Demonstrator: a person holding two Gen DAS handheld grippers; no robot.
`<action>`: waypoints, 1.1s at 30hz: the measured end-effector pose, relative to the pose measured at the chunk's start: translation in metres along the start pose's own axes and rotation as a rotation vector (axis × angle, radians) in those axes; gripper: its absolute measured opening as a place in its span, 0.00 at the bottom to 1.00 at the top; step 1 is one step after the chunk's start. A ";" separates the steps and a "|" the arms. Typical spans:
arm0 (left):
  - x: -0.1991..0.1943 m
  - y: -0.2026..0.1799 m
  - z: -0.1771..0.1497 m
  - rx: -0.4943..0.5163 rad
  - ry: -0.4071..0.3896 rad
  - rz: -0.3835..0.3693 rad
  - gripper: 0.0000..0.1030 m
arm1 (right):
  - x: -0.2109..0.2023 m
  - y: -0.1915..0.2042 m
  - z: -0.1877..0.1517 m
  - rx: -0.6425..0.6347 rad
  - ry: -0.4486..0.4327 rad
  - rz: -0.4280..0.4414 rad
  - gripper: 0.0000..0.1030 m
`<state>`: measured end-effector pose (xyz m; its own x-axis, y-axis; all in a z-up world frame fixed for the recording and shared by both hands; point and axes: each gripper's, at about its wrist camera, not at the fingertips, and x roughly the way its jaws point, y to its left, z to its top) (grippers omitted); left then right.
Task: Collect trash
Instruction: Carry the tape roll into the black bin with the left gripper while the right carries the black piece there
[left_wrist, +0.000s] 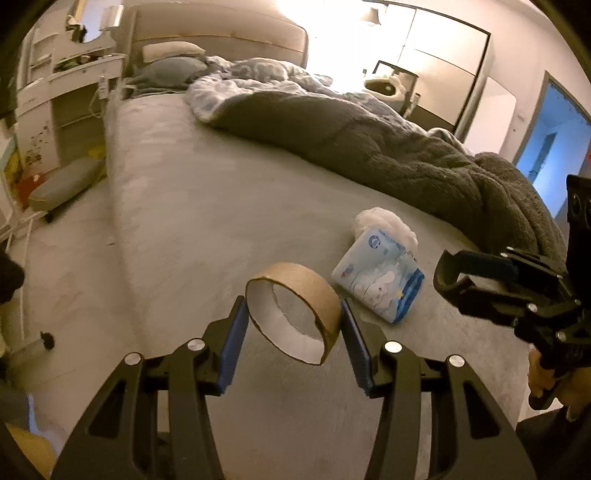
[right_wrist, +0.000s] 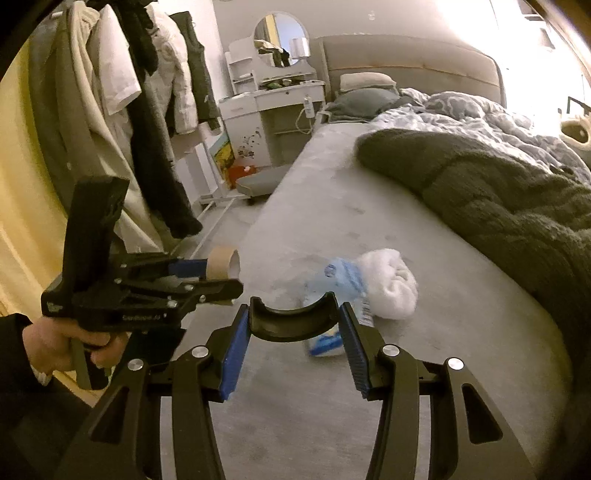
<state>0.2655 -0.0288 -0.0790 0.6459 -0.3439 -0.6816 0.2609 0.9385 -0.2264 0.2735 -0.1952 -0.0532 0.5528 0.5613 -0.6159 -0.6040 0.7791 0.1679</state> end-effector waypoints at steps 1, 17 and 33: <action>-0.003 0.000 -0.003 0.001 -0.001 0.008 0.52 | -0.001 0.003 0.001 -0.005 -0.003 0.007 0.48; -0.047 0.049 -0.071 -0.136 0.060 0.200 0.52 | 0.024 0.066 0.020 -0.040 0.012 0.120 0.48; -0.052 0.155 -0.145 -0.368 0.304 0.300 0.52 | 0.096 0.157 0.028 -0.110 0.142 0.247 0.48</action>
<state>0.1683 0.1390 -0.1795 0.4034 -0.0872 -0.9109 -0.2045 0.9617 -0.1826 0.2478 -0.0107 -0.0648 0.3000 0.6794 -0.6697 -0.7729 0.5846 0.2468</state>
